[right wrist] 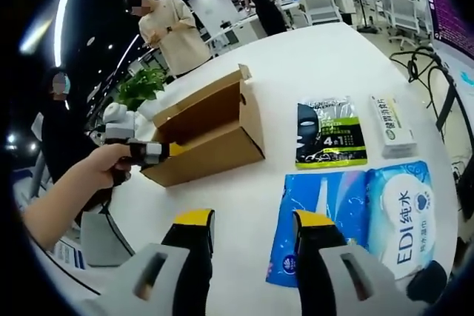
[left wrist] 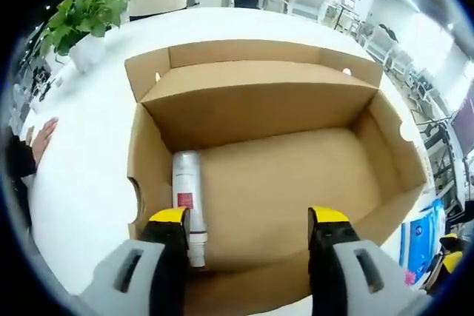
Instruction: Operate the shoe box by opening the lid, removing the specified soft item, and placing it in the target area until the item is outside and the box remains undamaged.
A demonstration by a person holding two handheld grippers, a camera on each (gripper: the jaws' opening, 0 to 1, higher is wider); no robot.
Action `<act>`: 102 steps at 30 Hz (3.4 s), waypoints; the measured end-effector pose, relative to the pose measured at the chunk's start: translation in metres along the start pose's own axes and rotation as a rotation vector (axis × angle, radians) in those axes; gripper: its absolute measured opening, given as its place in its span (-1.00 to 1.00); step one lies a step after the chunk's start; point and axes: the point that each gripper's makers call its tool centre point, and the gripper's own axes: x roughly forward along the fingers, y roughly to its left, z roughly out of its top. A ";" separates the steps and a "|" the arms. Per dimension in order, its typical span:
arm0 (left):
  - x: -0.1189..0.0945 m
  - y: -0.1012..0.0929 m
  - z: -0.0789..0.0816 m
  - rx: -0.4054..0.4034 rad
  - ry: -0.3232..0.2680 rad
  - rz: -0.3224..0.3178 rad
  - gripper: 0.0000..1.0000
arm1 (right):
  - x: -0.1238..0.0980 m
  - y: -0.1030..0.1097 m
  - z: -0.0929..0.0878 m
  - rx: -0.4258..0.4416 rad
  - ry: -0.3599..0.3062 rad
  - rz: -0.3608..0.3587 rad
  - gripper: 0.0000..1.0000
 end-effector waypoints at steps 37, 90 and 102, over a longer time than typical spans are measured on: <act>0.006 0.006 0.004 0.035 0.007 0.039 0.42 | 0.011 0.005 0.033 -0.029 -0.004 0.016 -0.20; 0.029 0.018 0.000 0.166 -0.033 -0.007 -0.60 | 0.018 0.008 0.021 0.002 -0.005 0.025 -0.24; 0.029 0.018 -0.001 0.167 -0.048 -0.007 -0.60 | 0.010 0.008 0.005 0.025 -0.013 0.025 -0.24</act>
